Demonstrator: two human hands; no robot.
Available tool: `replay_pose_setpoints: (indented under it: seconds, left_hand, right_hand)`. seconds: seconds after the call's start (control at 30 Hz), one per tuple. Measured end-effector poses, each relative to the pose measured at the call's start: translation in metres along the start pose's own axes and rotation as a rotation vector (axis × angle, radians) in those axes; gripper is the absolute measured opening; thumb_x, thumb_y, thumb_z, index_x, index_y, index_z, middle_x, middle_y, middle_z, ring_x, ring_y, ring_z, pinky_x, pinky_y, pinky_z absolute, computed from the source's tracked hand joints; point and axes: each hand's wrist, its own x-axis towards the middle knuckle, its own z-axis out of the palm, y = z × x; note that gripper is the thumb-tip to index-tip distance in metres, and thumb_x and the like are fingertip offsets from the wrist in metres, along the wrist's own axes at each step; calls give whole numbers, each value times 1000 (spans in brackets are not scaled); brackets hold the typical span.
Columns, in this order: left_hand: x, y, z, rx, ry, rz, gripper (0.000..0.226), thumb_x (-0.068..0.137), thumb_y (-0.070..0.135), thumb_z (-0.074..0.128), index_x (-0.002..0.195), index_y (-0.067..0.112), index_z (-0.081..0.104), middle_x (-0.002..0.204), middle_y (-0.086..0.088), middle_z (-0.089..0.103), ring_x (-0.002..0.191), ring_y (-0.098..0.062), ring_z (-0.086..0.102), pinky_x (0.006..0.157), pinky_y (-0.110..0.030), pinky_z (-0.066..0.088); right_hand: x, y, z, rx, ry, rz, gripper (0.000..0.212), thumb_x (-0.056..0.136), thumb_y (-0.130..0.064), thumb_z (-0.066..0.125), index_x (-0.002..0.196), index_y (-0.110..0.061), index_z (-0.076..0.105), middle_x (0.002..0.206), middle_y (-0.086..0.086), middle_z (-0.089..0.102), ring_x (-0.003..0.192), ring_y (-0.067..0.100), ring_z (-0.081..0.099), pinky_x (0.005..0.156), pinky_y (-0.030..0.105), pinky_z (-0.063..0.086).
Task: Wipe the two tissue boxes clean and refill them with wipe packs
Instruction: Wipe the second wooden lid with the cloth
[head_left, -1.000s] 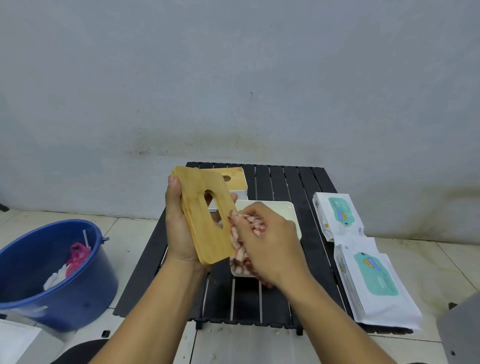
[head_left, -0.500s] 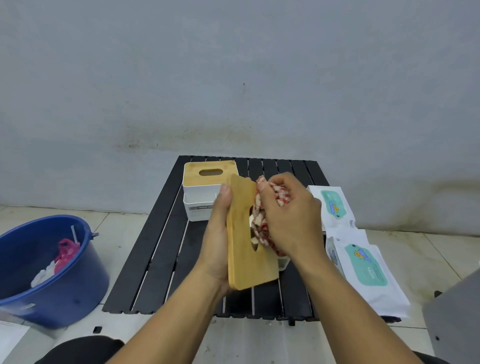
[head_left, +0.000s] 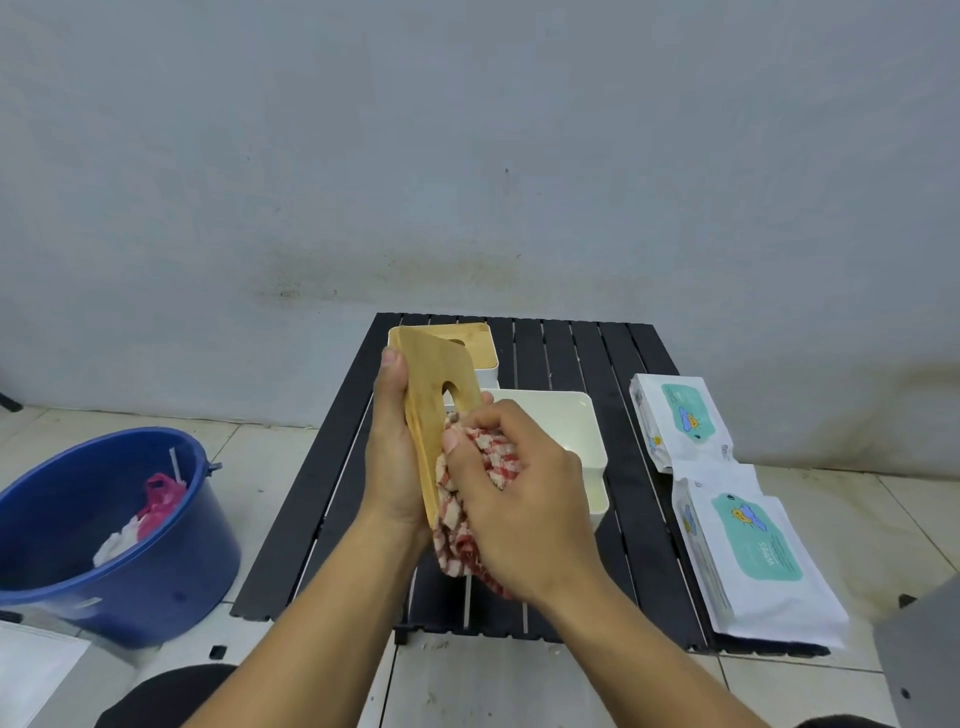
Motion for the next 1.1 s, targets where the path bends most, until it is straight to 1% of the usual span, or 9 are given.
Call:
replay_pose_setpoints:
  seconds: [0.1,0.2,0.3,0.47,0.6,0.73,0.8,0.93,1.1]
  left_hand:
    - [-5,-8,4,-8,-63,-52,62,91,67,53,99,11,78,97,-14,70,93,-27,71,97,-47,55]
    - [-16,-24,14,-17,-151,-140,55,94,58,51,84,15,84,92,-9,76,85,-19,76,73,-32,63]
    - [-25,-36,24,11,-153,-202,53,92,57,51,108,18,83,118,-13,76,104,-22,75,84,-35,63]
    - [-26,-39,20,154,-240,-287,48,90,50,69,124,16,75,121,-18,74,102,-29,75,84,-44,63]
    - [-20,-37,13,353,-246,-299,41,89,17,74,124,0,64,112,-26,72,90,-32,75,84,-47,63]
    - [-12,-22,14,461,-199,-160,30,94,16,67,122,6,69,114,-12,78,107,-32,74,92,-43,62]
    - [-14,-12,17,569,-194,19,28,89,24,71,116,17,73,109,0,80,101,-18,75,93,-42,60]
    - [-7,-6,11,888,-146,462,28,94,16,73,103,43,76,100,19,77,97,-2,69,86,-22,51]
    - [-1,-19,-1,1011,-141,660,48,91,5,73,100,51,75,102,24,75,97,-2,71,81,-22,56]
  right_hand:
    - [2,-10,-2,25,37,-61,5,96,-32,67,91,-31,66,80,-15,69,77,1,68,63,8,47]
    - [16,-11,-10,-21,157,-93,5,96,-32,67,91,-31,65,79,-15,68,77,1,67,61,7,44]
    - [35,0,-25,-93,277,-78,11,97,-39,64,90,-30,64,81,-18,66,79,0,65,62,10,45]
    - [47,33,-40,-153,323,90,16,95,-48,63,88,-34,62,81,-24,65,84,-5,62,66,14,50]
    - [58,41,-58,498,391,431,21,93,-44,68,91,-23,69,90,-7,76,89,14,74,77,37,60]
    - [65,33,-98,1211,277,575,36,99,-48,52,94,-16,67,84,4,69,62,17,70,43,21,50]
    - [67,28,-111,1196,257,502,35,98,-50,50,91,-18,64,83,3,62,56,16,60,37,20,41]
    - [69,1,-107,1035,285,187,33,97,-38,61,97,-5,60,90,21,58,70,28,62,64,34,47]
    - [45,-39,-62,120,280,-219,12,90,-33,75,91,-24,68,81,-5,72,73,14,71,65,33,58]
